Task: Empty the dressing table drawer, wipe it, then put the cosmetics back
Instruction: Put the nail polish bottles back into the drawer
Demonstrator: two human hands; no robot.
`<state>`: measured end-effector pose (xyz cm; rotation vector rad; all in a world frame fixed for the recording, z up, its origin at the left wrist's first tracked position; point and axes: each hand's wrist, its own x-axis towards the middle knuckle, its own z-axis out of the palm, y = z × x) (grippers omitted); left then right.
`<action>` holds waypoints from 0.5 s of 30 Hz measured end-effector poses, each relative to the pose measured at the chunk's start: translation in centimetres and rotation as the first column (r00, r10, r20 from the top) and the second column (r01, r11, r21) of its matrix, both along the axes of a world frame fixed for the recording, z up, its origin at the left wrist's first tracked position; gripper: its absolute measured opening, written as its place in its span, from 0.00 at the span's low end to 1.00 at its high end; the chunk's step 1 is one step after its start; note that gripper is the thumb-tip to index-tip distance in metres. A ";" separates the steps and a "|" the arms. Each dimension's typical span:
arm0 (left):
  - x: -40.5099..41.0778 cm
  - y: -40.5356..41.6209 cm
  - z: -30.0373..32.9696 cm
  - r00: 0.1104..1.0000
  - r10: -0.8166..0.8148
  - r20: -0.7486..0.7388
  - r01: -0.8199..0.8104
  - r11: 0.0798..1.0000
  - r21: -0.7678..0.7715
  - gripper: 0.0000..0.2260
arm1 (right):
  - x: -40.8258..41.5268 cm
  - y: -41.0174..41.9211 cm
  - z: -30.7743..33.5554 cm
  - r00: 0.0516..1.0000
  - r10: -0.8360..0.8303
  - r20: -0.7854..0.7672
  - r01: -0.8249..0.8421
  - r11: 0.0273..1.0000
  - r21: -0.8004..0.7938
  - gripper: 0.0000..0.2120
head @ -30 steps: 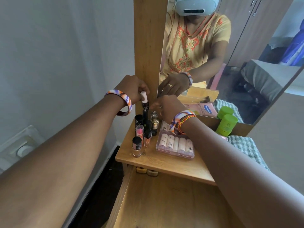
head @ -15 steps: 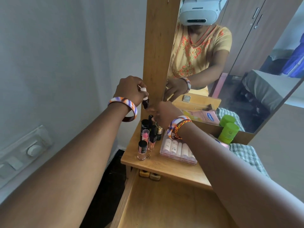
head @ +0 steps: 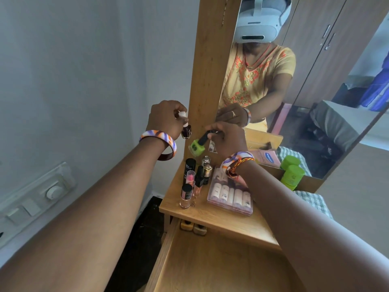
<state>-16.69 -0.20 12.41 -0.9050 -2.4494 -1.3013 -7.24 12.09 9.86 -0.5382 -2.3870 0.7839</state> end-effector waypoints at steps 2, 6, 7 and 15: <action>0.4 -0.3 0.6 1.000 -0.003 -0.017 0.003 1.000 0.017 0.09 | 0.4 -0.2 0.8 0.998 -0.029 -0.058 0.028 0.999 -0.020 0.11; 1.7 -1.1 2.1 0.998 -0.031 -0.054 0.032 0.999 0.009 0.10 | 1.6 -0.8 2.7 0.994 -0.046 -0.095 0.045 0.999 -0.016 0.11; 2.2 -1.4 2.5 0.997 -0.043 -0.059 0.043 0.999 0.008 0.10 | 2.0 -1.0 3.1 0.994 -0.042 -0.098 0.041 0.999 -0.016 0.11; 6.7 -5.8 3.3 0.968 -0.250 0.038 0.253 0.962 -0.107 0.10 | 7.0 -3.7 4.1 0.999 0.034 -0.043 -0.034 0.999 -0.009 0.10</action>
